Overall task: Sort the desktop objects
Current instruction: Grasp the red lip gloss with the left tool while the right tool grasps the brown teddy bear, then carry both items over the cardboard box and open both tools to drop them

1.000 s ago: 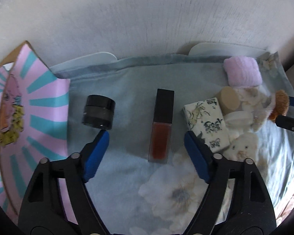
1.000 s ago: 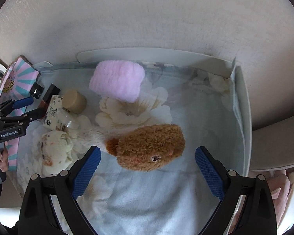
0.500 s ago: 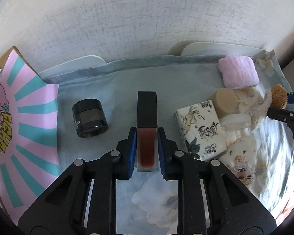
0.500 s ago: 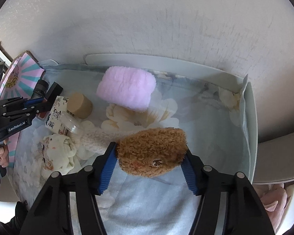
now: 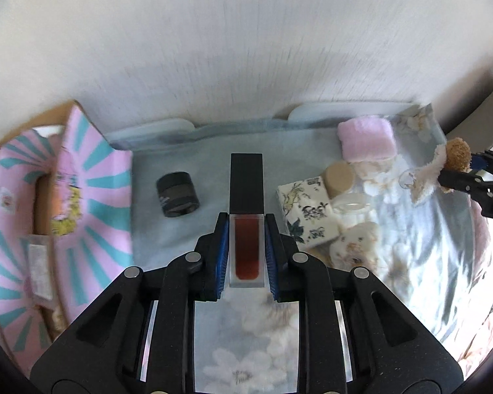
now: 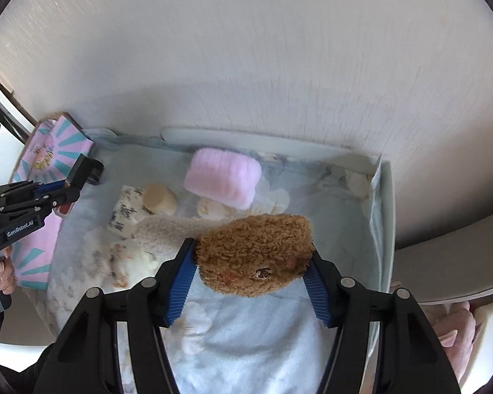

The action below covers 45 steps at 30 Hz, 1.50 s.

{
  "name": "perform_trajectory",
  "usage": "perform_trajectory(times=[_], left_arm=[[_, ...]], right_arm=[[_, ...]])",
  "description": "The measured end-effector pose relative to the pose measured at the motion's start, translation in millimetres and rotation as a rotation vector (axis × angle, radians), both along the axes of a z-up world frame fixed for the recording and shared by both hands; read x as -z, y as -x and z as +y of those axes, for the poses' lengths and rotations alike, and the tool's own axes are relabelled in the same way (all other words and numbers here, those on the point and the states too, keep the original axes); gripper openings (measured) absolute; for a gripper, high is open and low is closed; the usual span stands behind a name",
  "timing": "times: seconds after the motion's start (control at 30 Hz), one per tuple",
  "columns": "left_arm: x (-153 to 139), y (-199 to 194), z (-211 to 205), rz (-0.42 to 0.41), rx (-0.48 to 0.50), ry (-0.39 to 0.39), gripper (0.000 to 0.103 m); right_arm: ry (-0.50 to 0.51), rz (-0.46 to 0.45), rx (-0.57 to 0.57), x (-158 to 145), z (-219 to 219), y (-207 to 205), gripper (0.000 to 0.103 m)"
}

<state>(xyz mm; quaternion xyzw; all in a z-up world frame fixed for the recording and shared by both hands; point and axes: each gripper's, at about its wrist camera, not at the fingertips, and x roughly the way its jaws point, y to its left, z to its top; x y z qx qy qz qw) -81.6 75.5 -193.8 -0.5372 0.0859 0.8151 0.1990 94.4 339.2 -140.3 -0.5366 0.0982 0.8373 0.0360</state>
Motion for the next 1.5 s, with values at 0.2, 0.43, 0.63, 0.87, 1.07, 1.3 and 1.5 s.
perform_trajectory(times=[0.2,0.43,0.63,0.87,1.07,1.3,1.5], left_arm=[[-40,-7,-12,0.031,-0.016,-0.043,0.018],[-75,-8,-37,0.077,-0.052,-0.077,0.018],[-99,-13,-73,0.106,-0.115,-0.102,0.018],[-111,-25,-122,0.125,-0.200,-0.094,0.018],[-107,-37,-168,0.119,-0.291,-0.082,0.018],[-89,-52,-205,0.081,-0.380,-0.085,0.018],[-66,-62,-226,0.039,-0.434,-0.089,0.018]], right_arm=[[-0.030,0.023,-0.022,-27,-22,19,0.058],[-0.042,0.069,-0.079,-59,-61,48,0.058],[-0.046,0.106,-0.153,-84,-100,77,0.058],[-0.023,0.127,-0.289,-96,-165,113,0.058],[-0.015,0.108,-0.438,-92,-233,145,0.058],[-0.043,0.034,-0.607,-69,-302,168,0.058],[-0.095,-0.055,-0.738,-41,-347,179,0.058]])
